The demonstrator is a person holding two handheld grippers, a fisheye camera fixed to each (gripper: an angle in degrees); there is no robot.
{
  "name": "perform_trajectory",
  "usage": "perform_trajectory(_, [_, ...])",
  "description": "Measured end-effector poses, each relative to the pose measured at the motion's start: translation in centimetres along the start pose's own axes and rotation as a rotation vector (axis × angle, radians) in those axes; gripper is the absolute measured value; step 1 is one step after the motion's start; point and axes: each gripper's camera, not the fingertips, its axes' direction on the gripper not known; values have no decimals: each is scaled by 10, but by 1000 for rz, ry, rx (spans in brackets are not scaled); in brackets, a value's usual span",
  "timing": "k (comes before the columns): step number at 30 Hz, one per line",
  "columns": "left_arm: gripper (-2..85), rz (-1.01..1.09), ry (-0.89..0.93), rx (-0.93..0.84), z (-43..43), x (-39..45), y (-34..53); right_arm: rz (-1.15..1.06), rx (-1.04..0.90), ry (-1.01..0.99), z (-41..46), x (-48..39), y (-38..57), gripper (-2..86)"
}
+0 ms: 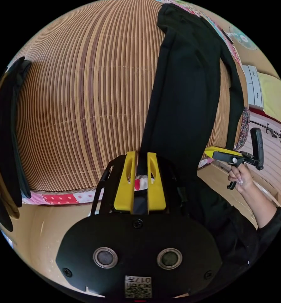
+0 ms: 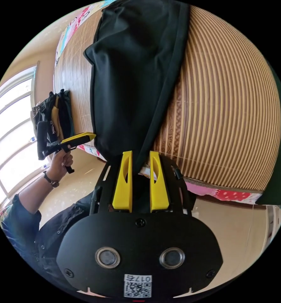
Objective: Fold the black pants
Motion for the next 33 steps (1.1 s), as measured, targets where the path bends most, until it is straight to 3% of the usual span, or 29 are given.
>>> perform_trajectory(5, [27,-10,52,-45,17,-1,23,128,80,51,9,-4,17,44])
perform_trajectory(11, [10,13,141,-6,26,-5,68,115,21,86,11,-9,46,21])
perform_trajectory(16, [22,-111,76,-62,49,-23,98,171,36,60,-2,8,70,26])
perform_trajectory(22, [42,-357,117,-77,63,-49,134,382,192,31,-54,97,121,56])
perform_trajectory(25, [42,-404,94,-56,60,-41,142,552,310,-54,-84,166,156,68])
perform_trajectory(30, [39,-351,-34,-52,55,8,141,929,481,-359,-86,283,229,81])
perform_trajectory(33, [33,-354,-60,-13,53,46,138,969,499,-553,-56,316,247,84])
